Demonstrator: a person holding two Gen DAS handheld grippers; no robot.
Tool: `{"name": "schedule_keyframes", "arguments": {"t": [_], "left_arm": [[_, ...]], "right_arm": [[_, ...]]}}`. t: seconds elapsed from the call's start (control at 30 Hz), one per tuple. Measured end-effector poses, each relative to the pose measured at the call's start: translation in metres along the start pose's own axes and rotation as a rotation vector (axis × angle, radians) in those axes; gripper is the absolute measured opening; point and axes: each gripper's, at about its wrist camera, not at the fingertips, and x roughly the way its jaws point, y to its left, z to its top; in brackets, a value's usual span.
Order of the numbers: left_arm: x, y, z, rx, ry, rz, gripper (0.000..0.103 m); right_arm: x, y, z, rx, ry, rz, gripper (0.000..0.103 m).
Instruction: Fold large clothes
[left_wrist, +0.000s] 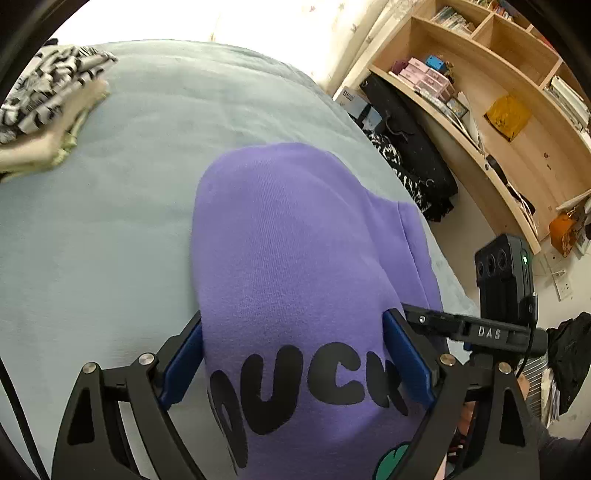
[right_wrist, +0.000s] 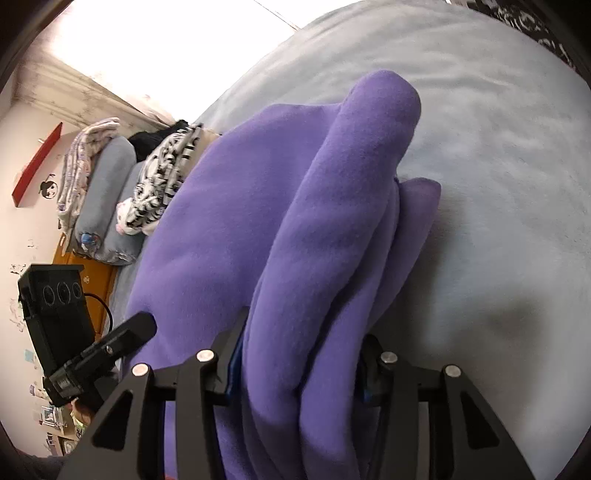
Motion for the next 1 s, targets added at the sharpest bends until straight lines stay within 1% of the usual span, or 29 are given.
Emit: {"name": "schedule_keyframes", "arguments": {"t": [0.13, 0.27, 0.3, 0.37, 0.4, 0.43, 0.47, 0.5, 0.53, 0.57, 0.6, 0.63, 0.7, 0.77, 0.83, 0.93, 0.97, 1.0], "left_arm": [[-0.044, 0.006, 0.003, 0.023, -0.052, 0.030, 0.090], [-0.101, 0.018, 0.004, 0.045, -0.120, 0.076, 0.090], [-0.115, 0.022, 0.005, 0.050, -0.139, 0.093, 0.090], [-0.145, 0.028, 0.008, 0.085, -0.186, 0.125, 0.081], [-0.159, 0.031, 0.010, 0.112, -0.209, 0.132, 0.077], [-0.174, 0.033, 0.013, 0.145, -0.228, 0.091, 0.061], [-0.183, 0.035, 0.016, 0.158, -0.230, 0.060, 0.058], [-0.191, 0.038, 0.020, 0.158, -0.240, 0.054, 0.058], [-0.193, 0.043, 0.021, 0.157, -0.248, 0.058, 0.058], [-0.195, 0.053, 0.023, 0.156, -0.251, 0.061, 0.058], [-0.194, 0.067, 0.024, 0.139, -0.251, 0.084, 0.058], [-0.193, 0.085, 0.022, 0.099, -0.248, 0.099, 0.058], [-0.192, 0.126, 0.013, -0.002, -0.240, 0.066, 0.058], [-0.191, 0.164, 0.003, -0.094, -0.234, 0.051, 0.058], [-0.185, 0.201, -0.006, -0.179, -0.204, 0.046, 0.058], [-0.170, 0.237, -0.015, -0.253, -0.163, 0.051, 0.059], [-0.161, 0.243, -0.020, -0.271, -0.146, 0.031, 0.060], [-0.151, 0.249, -0.025, -0.295, -0.121, -0.006, 0.061]], "right_arm": [[-0.009, 0.040, -0.004, -0.030, -0.039, 0.022, 0.045], [-0.011, 0.088, -0.001, -0.085, -0.048, 0.035, 0.045], [-0.011, 0.105, -0.001, -0.106, -0.049, 0.044, 0.045], [-0.009, 0.133, 0.002, -0.143, -0.055, 0.072, 0.045], [-0.008, 0.152, 0.003, -0.174, -0.062, 0.099, 0.044], [-0.006, 0.171, 0.005, -0.203, -0.069, 0.133, 0.043], [-0.001, 0.185, 0.006, -0.222, -0.065, 0.168, 0.043], [0.012, 0.212, 0.006, -0.258, -0.031, 0.195, 0.043], [0.026, 0.228, 0.004, -0.290, -0.003, 0.163, 0.042], [0.047, 0.246, -0.001, -0.340, 0.028, 0.097, 0.042], [0.073, 0.257, -0.007, -0.389, 0.046, 0.041, 0.040], [0.086, 0.258, -0.008, -0.394, 0.049, 0.033, 0.040], [0.102, 0.252, -0.003, -0.349, 0.054, 0.023, 0.040], [0.097, 0.244, 0.004, -0.339, 0.036, 0.009, 0.040], [0.088, 0.231, 0.009, -0.328, 0.037, -0.009, 0.040], [0.075, 0.213, 0.011, -0.288, 0.027, -0.055, 0.040], [0.072, 0.204, 0.010, -0.266, 0.021, -0.071, 0.040], [0.067, 0.190, 0.010, -0.233, 0.017, -0.087, 0.040]]}}
